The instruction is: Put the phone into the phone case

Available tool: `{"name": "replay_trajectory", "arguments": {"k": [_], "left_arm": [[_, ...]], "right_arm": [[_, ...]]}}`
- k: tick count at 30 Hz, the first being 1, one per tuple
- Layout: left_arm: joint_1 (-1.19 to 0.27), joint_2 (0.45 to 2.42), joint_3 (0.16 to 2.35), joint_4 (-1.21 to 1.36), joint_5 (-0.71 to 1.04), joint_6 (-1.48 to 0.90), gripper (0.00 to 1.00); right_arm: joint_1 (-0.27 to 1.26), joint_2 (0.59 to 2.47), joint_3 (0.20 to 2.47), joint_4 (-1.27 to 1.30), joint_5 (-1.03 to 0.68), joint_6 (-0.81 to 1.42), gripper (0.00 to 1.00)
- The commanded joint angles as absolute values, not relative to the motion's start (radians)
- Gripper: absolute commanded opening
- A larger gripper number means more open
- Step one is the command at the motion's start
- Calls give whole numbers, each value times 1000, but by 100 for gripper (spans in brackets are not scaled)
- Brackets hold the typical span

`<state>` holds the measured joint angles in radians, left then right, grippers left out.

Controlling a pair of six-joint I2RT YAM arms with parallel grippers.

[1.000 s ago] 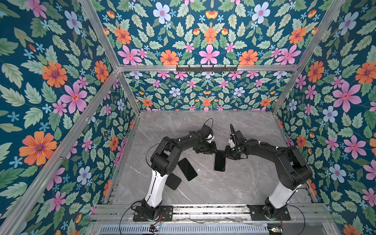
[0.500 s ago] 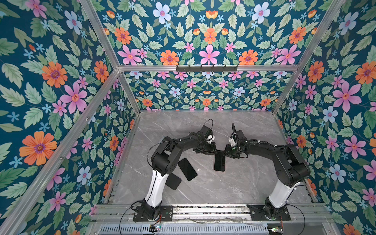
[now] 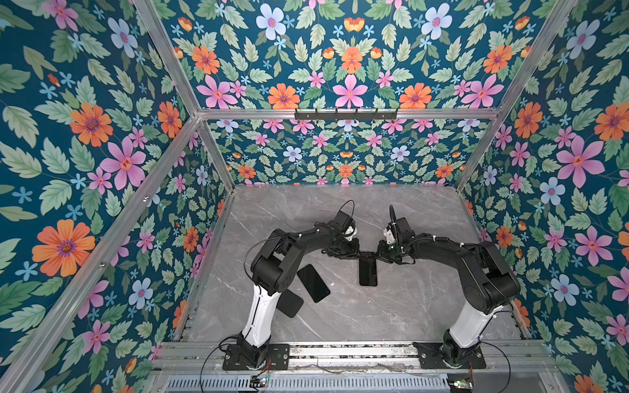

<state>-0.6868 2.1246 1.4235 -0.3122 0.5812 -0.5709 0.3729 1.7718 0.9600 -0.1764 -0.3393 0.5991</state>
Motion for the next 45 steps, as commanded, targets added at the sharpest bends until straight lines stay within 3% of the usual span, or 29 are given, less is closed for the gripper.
{"name": "replay_trajectory", "arguments": {"k": [1, 7, 13, 22, 26, 32, 41, 45], "left_arm": [[-693, 2123, 1414, -332, 578, -569, 18], [-693, 2103, 1402, -328, 568, -578, 18], [-693, 2084, 1389, -321, 559, -590, 19], [-679, 1932, 1320, -270, 524, -644, 43], [-659, 1862, 1239, -262, 493, -637, 58], [-620, 1768, 1121, -252, 478, -618, 68], [-579, 1669, 1056, -294, 444, -552, 83], [-575, 1661, 1046, -298, 436, -542, 89]], "right_arm": [[380, 1783, 951, -190, -371, 600, 10], [380, 1770, 956, -208, -361, 590, 11], [380, 1738, 973, -268, -324, 565, 25], [448, 1588, 967, -443, -172, 561, 55], [519, 1564, 957, -480, -124, 595, 61], [601, 1579, 999, -528, -41, 629, 70], [671, 1681, 1094, -584, 18, 664, 98], [676, 1736, 1153, -674, 63, 709, 99]]}}
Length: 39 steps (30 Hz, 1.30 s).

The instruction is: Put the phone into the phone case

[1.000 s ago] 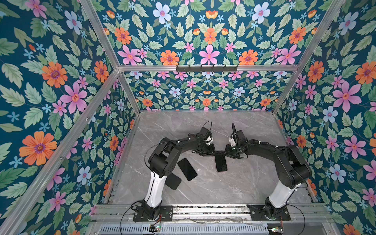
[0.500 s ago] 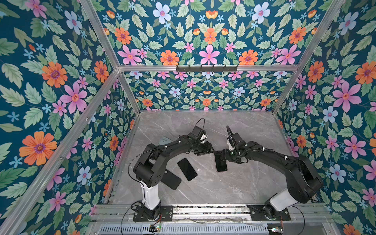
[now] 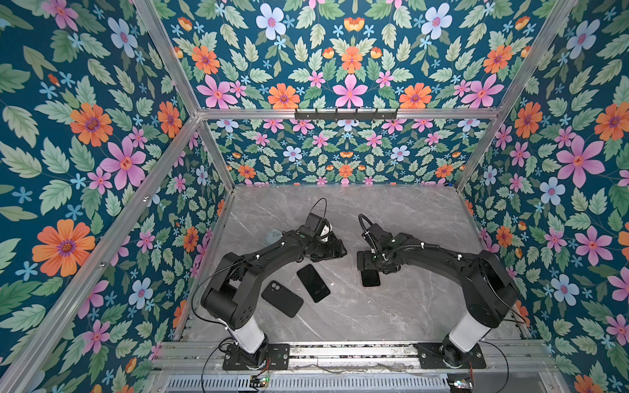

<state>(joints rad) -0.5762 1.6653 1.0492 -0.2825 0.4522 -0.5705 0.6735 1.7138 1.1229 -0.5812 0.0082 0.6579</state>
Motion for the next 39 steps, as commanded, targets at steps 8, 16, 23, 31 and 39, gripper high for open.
{"name": "replay_trajectory", "arguments": {"k": [8, 16, 23, 31, 39], "left_arm": [[-574, 1664, 1035, -281, 441, -539, 91], [-574, 1675, 1029, -272, 451, -549, 92], [-574, 1693, 1032, -267, 457, -552, 91], [-574, 1694, 1022, -257, 461, -558, 91], [-572, 1684, 1015, -247, 462, -564, 91]], "right_arm": [[691, 1812, 1213, -696, 63, 722, 96], [691, 1872, 1233, -682, 64, 713, 90], [701, 1907, 1254, -705, 100, 713, 84], [706, 1916, 1262, -725, 124, 712, 74], [706, 1893, 1265, -736, 133, 703, 69]]}}
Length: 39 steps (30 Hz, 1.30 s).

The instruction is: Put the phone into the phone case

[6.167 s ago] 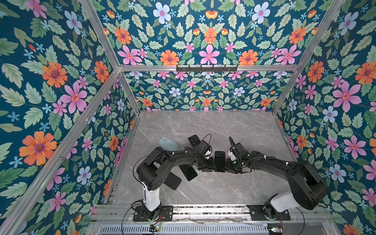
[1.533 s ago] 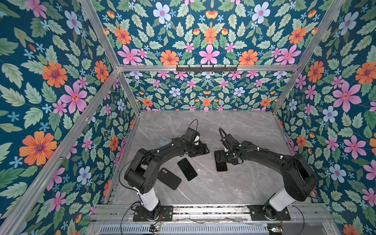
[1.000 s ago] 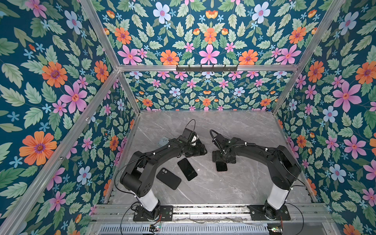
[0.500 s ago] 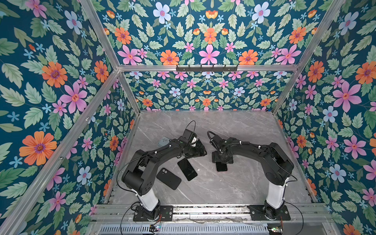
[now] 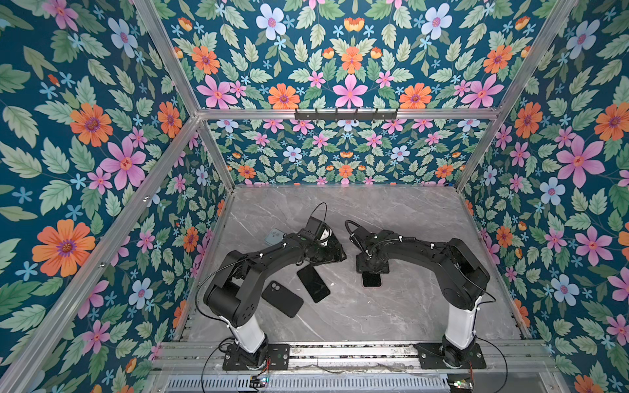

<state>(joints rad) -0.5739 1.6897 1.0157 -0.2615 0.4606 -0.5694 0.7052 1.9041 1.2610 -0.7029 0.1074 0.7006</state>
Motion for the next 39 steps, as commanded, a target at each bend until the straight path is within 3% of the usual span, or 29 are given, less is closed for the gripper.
{"name": "replay_trajectory", "arguments": {"k": [1, 14, 22, 32, 39], "left_arm": [[-572, 1684, 1016, -247, 460, -565, 91], [-551, 1731, 1094, -261, 489, -551, 89], [-519, 1800, 1193, -297, 514, -533, 89], [-485, 1830, 1254, -336, 520, -508, 88], [-468, 1829, 1274, -351, 519, -499, 88]], "right_arm": [[707, 1890, 1266, -738, 133, 700, 69], [523, 1868, 1390, -800, 141, 471, 63], [332, 2033, 1631, -866, 81, 275, 60], [219, 2222, 1886, -933, 26, 145, 59], [177, 2270, 1929, -934, 19, 67, 60]]}}
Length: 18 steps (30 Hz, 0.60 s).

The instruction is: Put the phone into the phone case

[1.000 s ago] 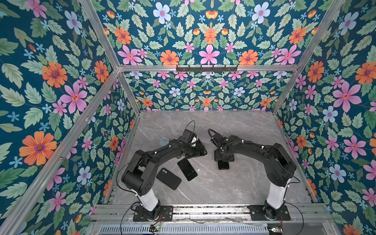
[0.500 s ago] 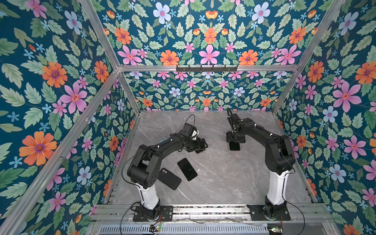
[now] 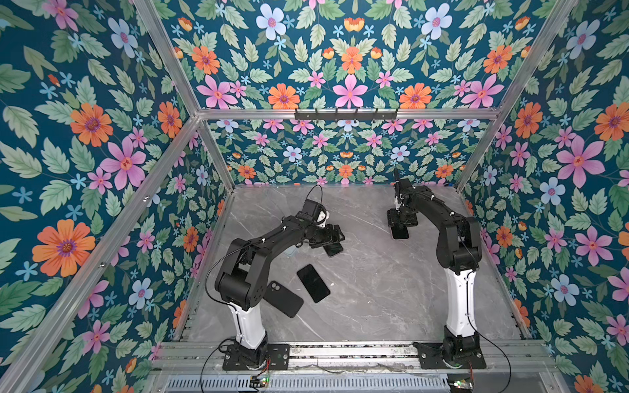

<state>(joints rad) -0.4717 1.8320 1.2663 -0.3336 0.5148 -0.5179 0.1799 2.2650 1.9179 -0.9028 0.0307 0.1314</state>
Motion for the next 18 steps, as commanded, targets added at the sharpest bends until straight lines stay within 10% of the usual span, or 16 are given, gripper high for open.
{"name": "replay_trajectory", "arguments": {"k": [1, 18], "left_arm": [[-466, 1833, 1275, -351, 520, -497, 88], [-463, 1836, 1264, -344, 517, -502, 88]], "right_arm": [[175, 2276, 1936, -939, 20, 56, 60], [140, 2332, 1976, -939, 34, 97, 61]]}}
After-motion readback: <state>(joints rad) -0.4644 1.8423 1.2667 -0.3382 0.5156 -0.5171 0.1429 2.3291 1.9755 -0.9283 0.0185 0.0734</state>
